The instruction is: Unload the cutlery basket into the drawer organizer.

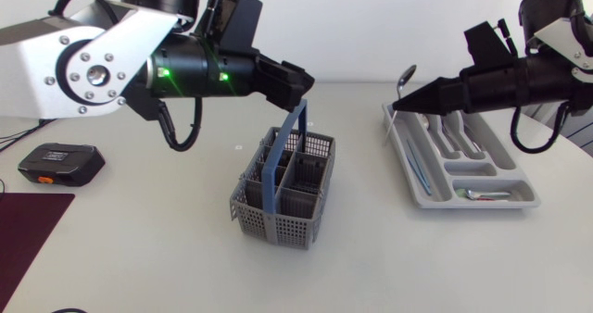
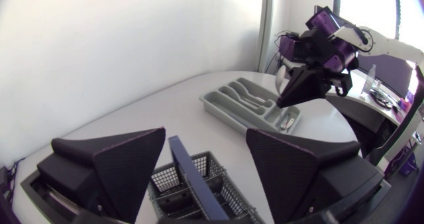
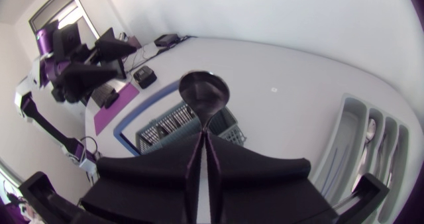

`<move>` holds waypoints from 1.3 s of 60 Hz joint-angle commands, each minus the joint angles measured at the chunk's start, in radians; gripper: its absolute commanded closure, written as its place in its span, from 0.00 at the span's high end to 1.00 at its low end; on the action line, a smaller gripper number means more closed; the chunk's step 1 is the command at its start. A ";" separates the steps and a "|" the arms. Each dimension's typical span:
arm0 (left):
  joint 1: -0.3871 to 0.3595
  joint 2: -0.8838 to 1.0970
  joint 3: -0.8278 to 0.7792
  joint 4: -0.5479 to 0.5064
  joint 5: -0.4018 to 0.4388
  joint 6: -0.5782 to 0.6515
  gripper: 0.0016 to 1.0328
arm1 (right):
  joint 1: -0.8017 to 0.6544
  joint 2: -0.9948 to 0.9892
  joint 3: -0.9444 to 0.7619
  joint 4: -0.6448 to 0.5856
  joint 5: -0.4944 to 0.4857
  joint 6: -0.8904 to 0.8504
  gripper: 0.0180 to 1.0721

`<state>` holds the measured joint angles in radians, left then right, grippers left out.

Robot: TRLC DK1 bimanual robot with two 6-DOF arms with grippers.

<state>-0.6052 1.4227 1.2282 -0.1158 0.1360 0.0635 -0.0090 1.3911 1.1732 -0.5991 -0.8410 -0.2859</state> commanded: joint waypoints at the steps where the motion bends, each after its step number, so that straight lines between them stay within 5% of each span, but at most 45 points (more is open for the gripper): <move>1: 0.042 -0.028 -0.032 -0.033 -0.007 0.030 0.86 | -0.055 0.037 0.034 -0.097 -0.006 -0.246 0.07; 9: 0.094 -0.041 -0.064 -0.091 -0.012 0.064 0.89 | -0.157 0.057 0.045 -0.249 0.046 -0.605 0.07; 30: 0.153 -0.119 -0.162 -0.189 -0.022 0.153 0.92 | -0.422 0.204 0.048 -0.309 0.227 -1.265 0.07; 50: 0.143 -0.197 -0.269 -0.232 -0.055 0.234 0.92 | -0.510 0.296 -0.073 -0.031 0.416 -1.540 0.07; 71: 0.148 -0.260 -0.349 -0.291 -0.055 0.306 0.92 | -0.476 0.348 -0.176 0.185 0.568 -1.601 0.08; 78: 0.136 -0.275 -0.380 -0.295 -0.055 0.309 0.92 | -0.468 0.373 -0.199 0.251 0.600 -1.601 0.29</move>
<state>-0.4602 1.1645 0.8894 -0.3996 0.0879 0.3454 -0.4858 1.7271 1.0088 -0.3786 -0.2596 -1.8511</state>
